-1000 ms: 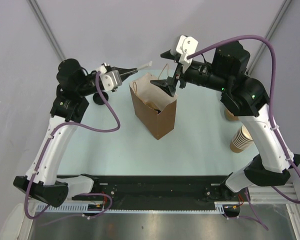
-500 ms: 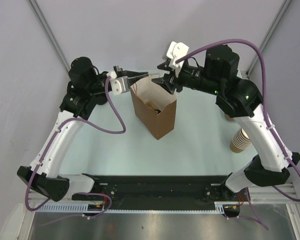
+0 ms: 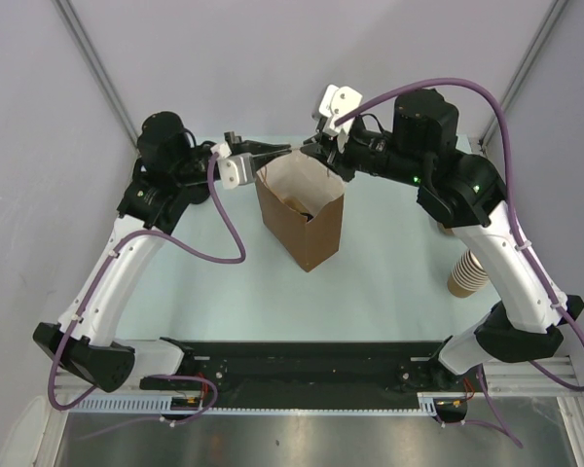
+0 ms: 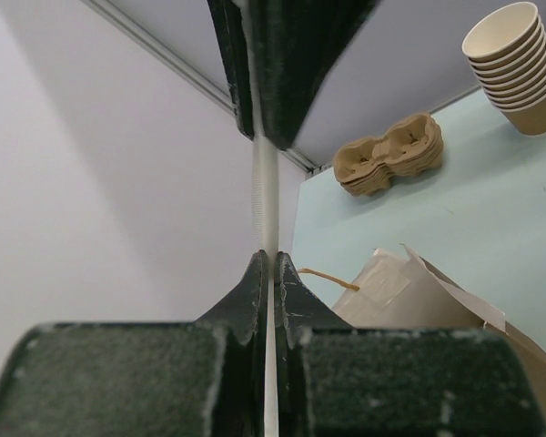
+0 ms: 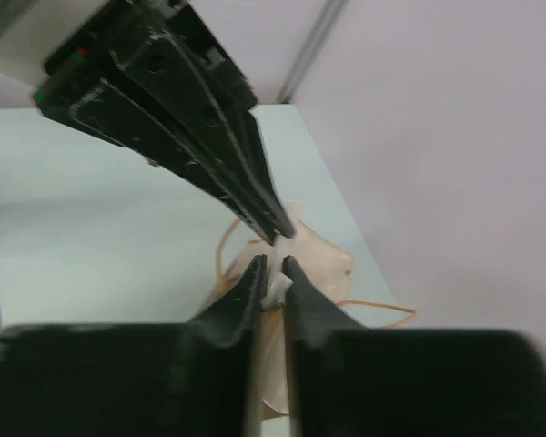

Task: Pack the takeout coffee

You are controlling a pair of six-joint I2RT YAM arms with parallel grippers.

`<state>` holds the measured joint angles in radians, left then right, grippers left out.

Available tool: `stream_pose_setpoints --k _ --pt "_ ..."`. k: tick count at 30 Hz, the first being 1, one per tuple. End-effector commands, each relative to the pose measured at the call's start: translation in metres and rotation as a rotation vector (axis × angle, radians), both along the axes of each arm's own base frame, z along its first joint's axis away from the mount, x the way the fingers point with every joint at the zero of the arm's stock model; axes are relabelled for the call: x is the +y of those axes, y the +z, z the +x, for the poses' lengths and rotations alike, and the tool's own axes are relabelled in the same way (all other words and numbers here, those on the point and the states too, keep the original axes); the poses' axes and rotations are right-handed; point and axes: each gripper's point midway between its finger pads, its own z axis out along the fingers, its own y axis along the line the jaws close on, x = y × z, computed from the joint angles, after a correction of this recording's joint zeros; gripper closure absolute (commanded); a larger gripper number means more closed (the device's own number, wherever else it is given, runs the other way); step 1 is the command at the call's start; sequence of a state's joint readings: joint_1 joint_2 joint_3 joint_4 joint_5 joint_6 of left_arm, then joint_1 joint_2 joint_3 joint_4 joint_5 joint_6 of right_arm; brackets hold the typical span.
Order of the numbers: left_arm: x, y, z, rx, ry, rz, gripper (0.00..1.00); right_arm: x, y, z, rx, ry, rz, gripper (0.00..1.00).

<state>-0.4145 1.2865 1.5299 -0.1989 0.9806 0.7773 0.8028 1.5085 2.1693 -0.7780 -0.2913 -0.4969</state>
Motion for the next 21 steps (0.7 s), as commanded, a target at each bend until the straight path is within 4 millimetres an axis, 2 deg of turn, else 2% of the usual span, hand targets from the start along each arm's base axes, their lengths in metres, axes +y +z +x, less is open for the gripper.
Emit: stream_pose_setpoints --k 1,2,3,4,5,7,8,10,12,16,17,20,21 --pt "-0.003 0.006 -0.012 -0.043 -0.049 -0.002 1.0 -0.008 0.012 0.004 -0.029 -0.04 0.025 1.0" --pt "-0.002 0.008 -0.011 -0.045 -0.042 -0.007 0.99 -0.009 0.012 0.005 -0.029 -0.046 0.024 1.0" --pt "-0.002 0.009 -0.01 -0.039 -0.038 -0.013 0.92 -0.009 0.011 0.007 -0.03 -0.052 0.025 1.0" --pt "-0.002 0.008 -0.01 -0.018 -0.032 -0.02 0.57 -0.013 0.013 0.011 -0.038 -0.067 0.026 1.0" --pt "-0.001 0.011 -0.008 -0.022 -0.015 -0.031 0.4 -0.014 0.013 0.015 -0.042 -0.076 0.027 1.0" --pt "0.003 0.015 -0.003 0.015 0.029 -0.068 0.18 -0.019 0.016 0.022 -0.043 -0.102 0.046 1.0" --pt "0.006 0.017 0.0 0.039 0.049 -0.082 0.15 -0.026 0.017 0.031 -0.038 -0.132 0.055 1.0" --pt "0.017 0.026 0.006 0.121 0.088 -0.126 0.01 -0.032 0.017 0.039 -0.025 -0.158 0.066 1.0" --pt "0.026 0.034 0.01 0.234 0.112 -0.18 0.01 -0.038 0.012 0.048 0.006 -0.182 0.077 1.0" --pt "0.061 0.051 0.039 0.34 0.231 -0.306 0.0 -0.035 -0.004 0.054 0.056 -0.166 0.08 1.0" --pt "0.067 0.051 0.047 0.364 0.253 -0.326 0.0 -0.032 -0.017 0.058 0.083 -0.165 0.065 1.0" --pt "0.088 0.052 0.063 0.433 0.321 -0.385 0.0 -0.027 -0.027 0.062 0.077 -0.154 0.064 1.0" --pt "0.092 0.052 0.066 0.446 0.336 -0.396 0.0 -0.024 -0.038 0.066 0.077 -0.153 0.054 1.0"
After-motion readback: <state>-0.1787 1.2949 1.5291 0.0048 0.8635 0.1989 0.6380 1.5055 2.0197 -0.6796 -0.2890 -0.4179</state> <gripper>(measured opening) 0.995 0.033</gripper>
